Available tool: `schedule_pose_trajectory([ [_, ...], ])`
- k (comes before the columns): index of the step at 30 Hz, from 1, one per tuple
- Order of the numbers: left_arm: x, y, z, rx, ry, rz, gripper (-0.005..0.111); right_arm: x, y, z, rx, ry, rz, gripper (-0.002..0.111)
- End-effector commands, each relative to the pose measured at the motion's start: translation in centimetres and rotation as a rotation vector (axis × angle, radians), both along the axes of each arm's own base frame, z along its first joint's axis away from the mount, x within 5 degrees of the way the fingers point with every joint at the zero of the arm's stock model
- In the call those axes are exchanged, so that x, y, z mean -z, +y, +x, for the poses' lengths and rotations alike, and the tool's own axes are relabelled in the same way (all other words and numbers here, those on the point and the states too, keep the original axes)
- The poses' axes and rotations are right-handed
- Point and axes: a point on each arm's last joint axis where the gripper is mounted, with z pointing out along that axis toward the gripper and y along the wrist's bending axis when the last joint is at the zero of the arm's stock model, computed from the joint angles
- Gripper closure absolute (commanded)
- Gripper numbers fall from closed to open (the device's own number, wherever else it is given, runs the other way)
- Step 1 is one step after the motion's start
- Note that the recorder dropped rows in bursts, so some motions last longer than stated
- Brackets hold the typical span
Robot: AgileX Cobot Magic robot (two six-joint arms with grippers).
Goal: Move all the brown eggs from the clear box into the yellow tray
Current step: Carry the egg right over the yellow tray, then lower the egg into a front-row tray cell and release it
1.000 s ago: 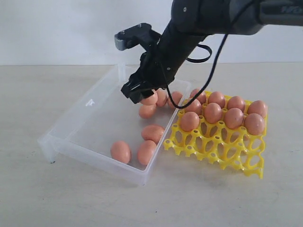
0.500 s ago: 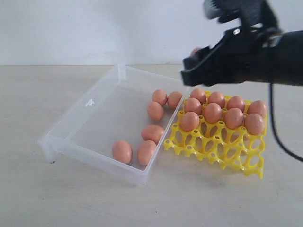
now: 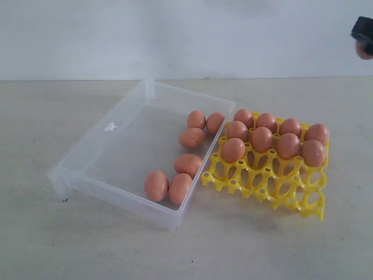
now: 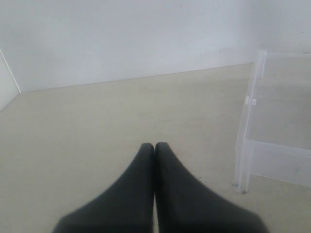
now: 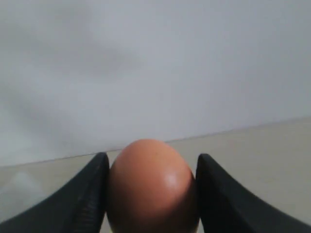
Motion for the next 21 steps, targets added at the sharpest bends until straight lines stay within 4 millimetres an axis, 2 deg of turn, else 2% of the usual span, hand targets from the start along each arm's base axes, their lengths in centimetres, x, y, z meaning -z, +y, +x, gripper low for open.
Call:
schedule_pose_trajectory([
  [1,0.0,0.0,0.0,-0.004,-0.009,-0.012,0.111,-0.4,4.8,-1.6,-0.728,-0.130,0.168,0.109],
  [5,0.0,0.0,0.0,-0.002,-0.009,-0.012,0.111,1.1,5.5,-2.9,-0.877,-0.007,0.082,0.109],
  [8,0.0,0.0,0.0,-0.002,-0.009,-0.012,0.111,2.8,5.7,-4.0,-0.874,-0.002,0.080,0.109],
  [12,0.0,0.0,0.0,-0.002,-0.007,-0.012,0.111,5.0,5.7,-3.2,-0.767,0.072,-0.031,0.109],
  [21,0.0,0.0,0.0,-0.002,-0.007,-0.012,0.111,8.9,8.2,-3.1,-0.855,0.223,-0.064,0.109],
])
